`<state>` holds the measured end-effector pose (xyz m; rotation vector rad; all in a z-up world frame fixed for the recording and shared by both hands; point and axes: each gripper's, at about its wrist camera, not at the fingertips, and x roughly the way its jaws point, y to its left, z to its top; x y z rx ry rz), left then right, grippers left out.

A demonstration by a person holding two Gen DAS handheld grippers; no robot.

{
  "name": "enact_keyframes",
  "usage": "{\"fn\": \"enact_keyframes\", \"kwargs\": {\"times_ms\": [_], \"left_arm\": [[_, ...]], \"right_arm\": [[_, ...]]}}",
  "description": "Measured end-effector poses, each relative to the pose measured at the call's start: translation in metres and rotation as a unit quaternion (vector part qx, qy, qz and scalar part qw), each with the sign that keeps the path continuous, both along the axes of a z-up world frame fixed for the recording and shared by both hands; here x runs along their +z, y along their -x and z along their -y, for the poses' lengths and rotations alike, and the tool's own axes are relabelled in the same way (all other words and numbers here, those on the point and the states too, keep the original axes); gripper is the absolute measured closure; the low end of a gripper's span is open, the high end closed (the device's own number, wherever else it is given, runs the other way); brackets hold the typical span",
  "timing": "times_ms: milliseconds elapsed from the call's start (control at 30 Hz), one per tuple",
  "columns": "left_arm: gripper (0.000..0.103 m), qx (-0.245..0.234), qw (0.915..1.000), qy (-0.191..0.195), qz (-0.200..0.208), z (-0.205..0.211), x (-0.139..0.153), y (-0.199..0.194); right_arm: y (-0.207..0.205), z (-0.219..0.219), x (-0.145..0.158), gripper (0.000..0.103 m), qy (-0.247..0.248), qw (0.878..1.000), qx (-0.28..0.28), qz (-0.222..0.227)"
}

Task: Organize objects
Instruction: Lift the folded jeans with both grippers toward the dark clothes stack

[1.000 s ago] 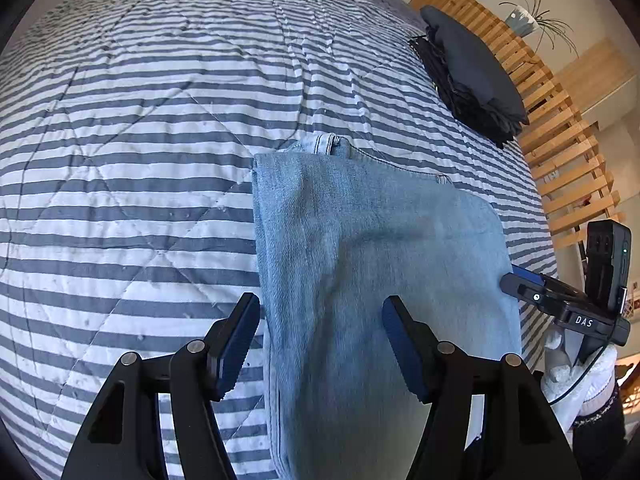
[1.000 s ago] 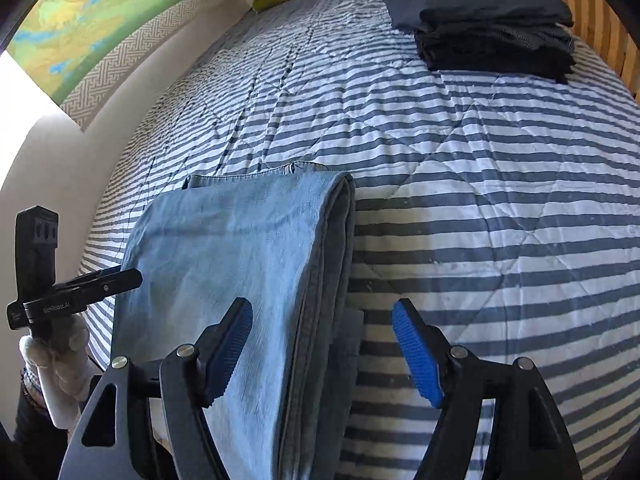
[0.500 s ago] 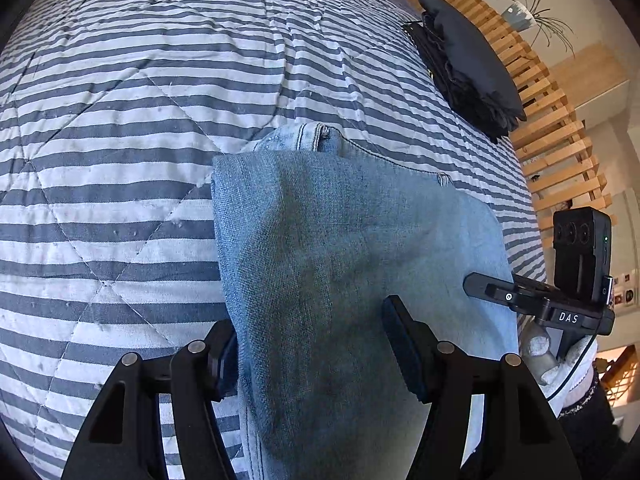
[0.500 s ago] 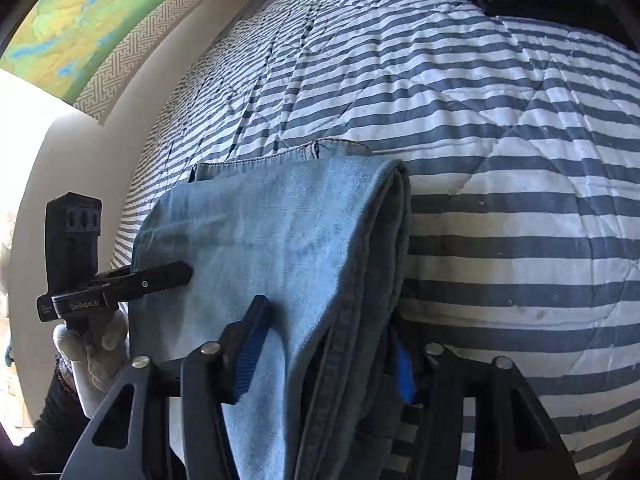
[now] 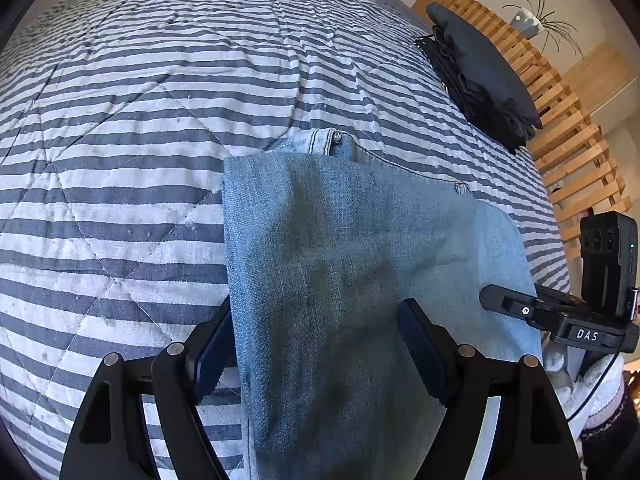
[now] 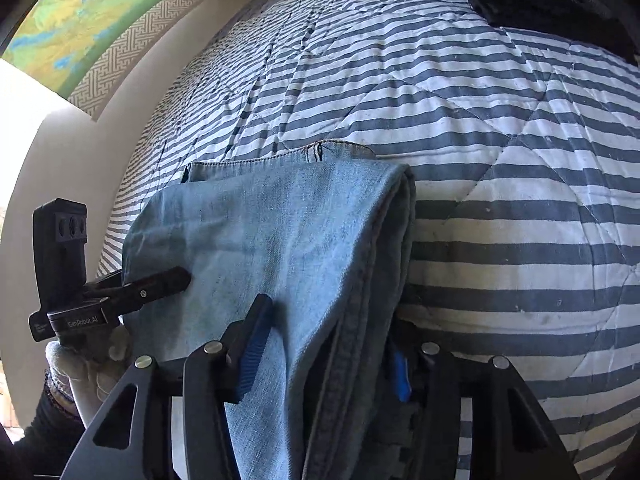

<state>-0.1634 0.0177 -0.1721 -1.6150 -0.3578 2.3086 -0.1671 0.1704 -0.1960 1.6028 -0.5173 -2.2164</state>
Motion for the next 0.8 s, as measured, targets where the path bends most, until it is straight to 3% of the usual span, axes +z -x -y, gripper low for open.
{"fn": "enact_keyframes", "kwargs": {"times_ms": [133, 300, 533, 800], "left_arm": [[0.032, 0.001, 0.9999, -0.011, 0.004, -0.007, 0.001, 0.001], [0.063, 0.015, 0.9982, -0.059, 0.007, 0.006, 0.013, -0.010], [0.075, 0.016, 0.9977, -0.063, -0.019, 0.006, 0.034, -0.030], [0.080, 0.003, 0.9936, -0.086, -0.072, 0.006, 0.089, -0.065]], "right_arm": [[-0.003, 0.005, 0.002, 0.057, -0.020, 1.000, -0.012, -0.008], [-0.005, 0.006, 0.007, 0.076, -0.017, 0.999, -0.027, -0.001], [-0.022, 0.016, 0.036, 0.085, -0.043, 0.997, -0.033, -0.047], [-0.062, 0.018, 0.093, 0.089, -0.046, 0.991, -0.021, -0.120]]}}
